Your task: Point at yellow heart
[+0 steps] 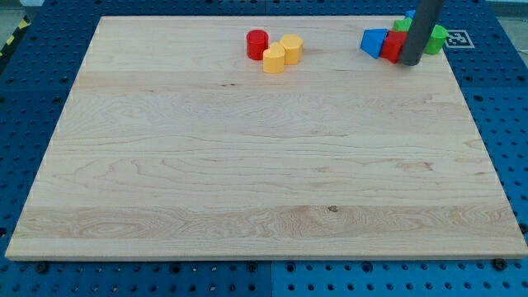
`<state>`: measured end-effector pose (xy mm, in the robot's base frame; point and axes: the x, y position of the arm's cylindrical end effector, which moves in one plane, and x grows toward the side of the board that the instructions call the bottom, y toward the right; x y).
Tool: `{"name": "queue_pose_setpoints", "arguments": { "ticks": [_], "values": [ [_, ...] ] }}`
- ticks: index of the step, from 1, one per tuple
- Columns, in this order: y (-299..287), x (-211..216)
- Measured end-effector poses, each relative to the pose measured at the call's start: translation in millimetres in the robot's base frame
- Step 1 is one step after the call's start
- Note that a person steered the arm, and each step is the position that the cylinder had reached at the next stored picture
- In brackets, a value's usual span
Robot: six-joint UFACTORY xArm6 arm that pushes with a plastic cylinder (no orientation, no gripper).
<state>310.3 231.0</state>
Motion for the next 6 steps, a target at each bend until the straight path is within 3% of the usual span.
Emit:
{"name": "queue_pose_setpoints", "arguments": {
  "ticks": [2, 3, 5, 6],
  "values": [
    [-23, 39],
    [-41, 39],
    [-169, 39],
    [-180, 39]
  ]
}}
